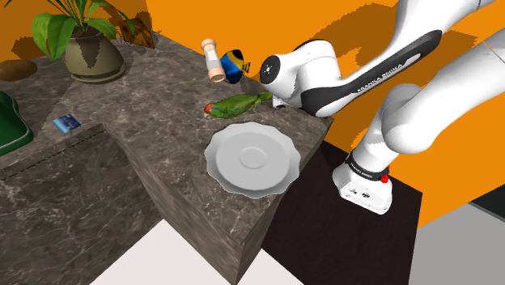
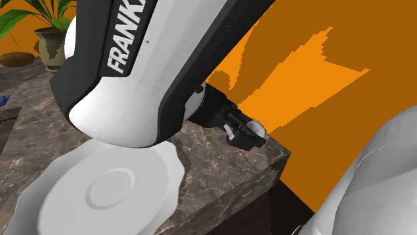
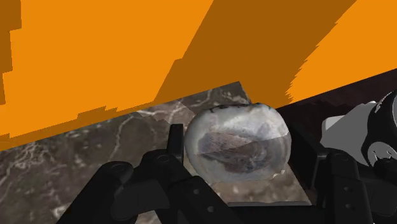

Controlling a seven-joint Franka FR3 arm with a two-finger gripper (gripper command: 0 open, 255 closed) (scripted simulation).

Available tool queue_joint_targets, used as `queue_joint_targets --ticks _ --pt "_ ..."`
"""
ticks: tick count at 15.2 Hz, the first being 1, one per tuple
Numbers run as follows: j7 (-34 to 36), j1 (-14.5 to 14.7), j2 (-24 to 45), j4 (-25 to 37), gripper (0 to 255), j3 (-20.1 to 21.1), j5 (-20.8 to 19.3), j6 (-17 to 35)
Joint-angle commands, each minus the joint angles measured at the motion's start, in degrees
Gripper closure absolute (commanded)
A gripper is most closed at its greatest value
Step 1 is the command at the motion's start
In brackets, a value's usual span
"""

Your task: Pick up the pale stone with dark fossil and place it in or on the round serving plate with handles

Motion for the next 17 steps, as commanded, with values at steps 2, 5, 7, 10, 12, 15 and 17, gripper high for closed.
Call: queue_joint_targets --ticks 2,5,7,10,12,15,17 --pt "-1.8 0.3 -2.2 1.0 255 -0.1 0.5 -2.6" --pt "-3.5 0.6 -4.1 1.9 255 -0.3 0.8 -4.9" --pt "-4.5 0.7 -5.3 2.6 255 -0.4 0.9 -6.4" --pt "-4.0 1.2 -4.2 4.7 255 0.6 2.0 -7.9" --pt "-1.7 2.0 -0.6 8.2 255 2.7 3.9 -9.2" --pt "1.8 2.9 4.9 13.7 255 5.6 6.2 -11.3" --pt "4.1 3.5 8.7 17.7 255 7.3 7.3 -12.8"
